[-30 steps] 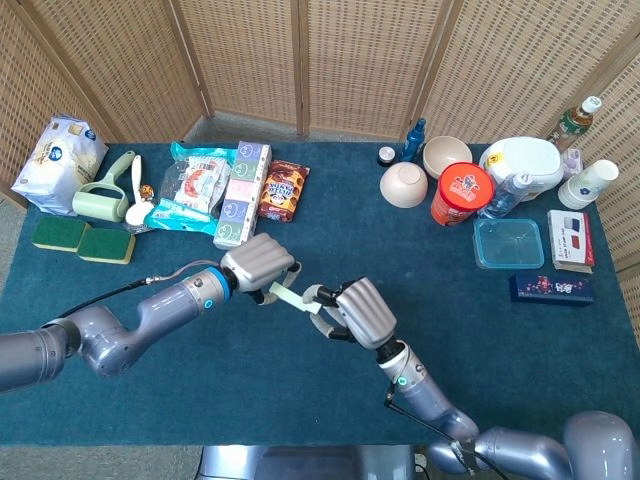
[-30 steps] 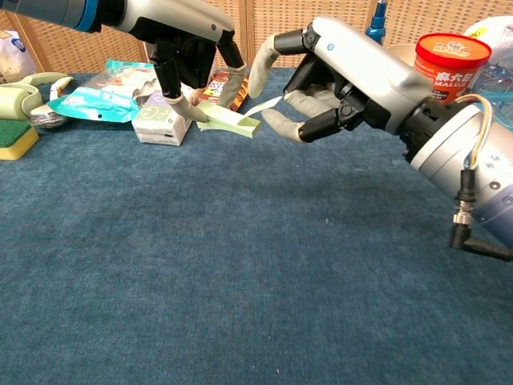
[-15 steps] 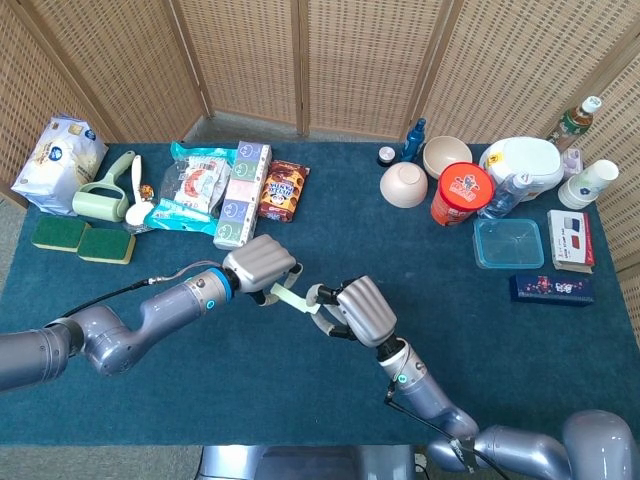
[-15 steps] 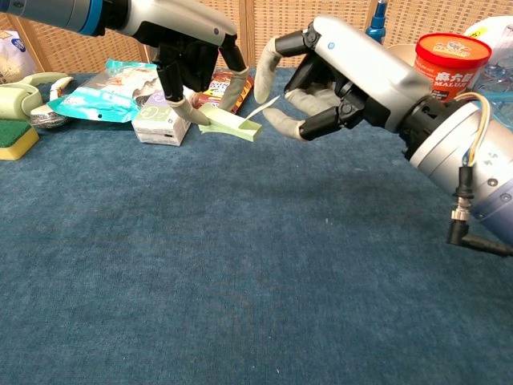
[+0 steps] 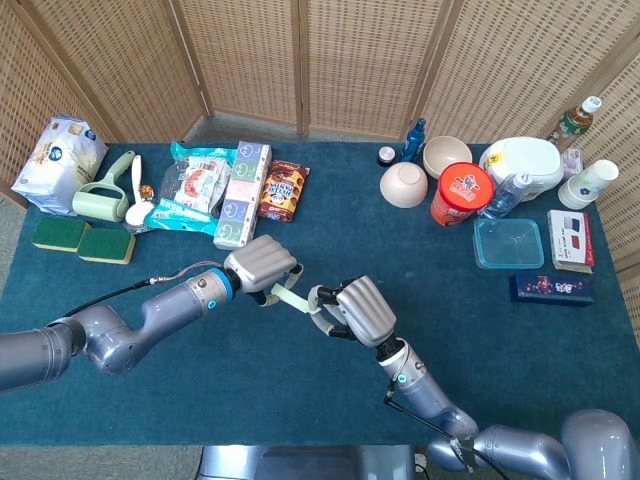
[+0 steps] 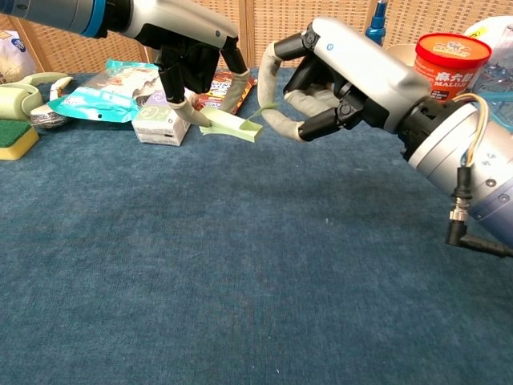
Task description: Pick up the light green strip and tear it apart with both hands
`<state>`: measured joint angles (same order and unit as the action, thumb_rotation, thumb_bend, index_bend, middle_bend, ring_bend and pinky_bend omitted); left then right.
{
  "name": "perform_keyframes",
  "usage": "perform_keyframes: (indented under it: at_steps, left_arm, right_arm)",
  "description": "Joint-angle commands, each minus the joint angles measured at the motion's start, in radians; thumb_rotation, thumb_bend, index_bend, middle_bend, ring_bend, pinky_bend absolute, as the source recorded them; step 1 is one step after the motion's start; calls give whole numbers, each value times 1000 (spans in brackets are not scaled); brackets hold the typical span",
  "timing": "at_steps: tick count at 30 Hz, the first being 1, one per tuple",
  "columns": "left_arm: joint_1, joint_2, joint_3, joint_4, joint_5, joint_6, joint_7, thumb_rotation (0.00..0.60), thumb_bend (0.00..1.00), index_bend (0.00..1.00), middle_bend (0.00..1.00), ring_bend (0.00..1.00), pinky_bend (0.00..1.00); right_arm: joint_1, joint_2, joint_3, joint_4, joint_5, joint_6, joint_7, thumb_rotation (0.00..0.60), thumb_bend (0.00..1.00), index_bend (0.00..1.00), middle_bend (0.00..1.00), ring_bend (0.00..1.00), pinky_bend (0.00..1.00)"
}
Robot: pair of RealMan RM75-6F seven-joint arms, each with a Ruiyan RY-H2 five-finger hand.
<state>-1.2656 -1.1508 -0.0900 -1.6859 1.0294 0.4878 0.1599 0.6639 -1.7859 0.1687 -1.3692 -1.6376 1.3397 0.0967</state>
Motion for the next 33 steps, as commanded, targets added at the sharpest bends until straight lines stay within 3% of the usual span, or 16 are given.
perform_keyframes:
  at_steps: [1, 33]
  left_arm:
    - [-1, -1, 1, 1, 0, -1, 0, 600, 463, 720, 1000, 1000, 1000]
    - [-5, -23, 17, 27, -6, 3, 7, 600, 460, 718, 1000, 1000, 1000]
  right_arm:
    - [1, -1, 0, 1, 1, 0, 1, 600, 424, 603, 1000, 998, 881]
    - [-1, 18, 0, -7, 16, -1, 25, 600, 446, 692, 1000, 998, 881]
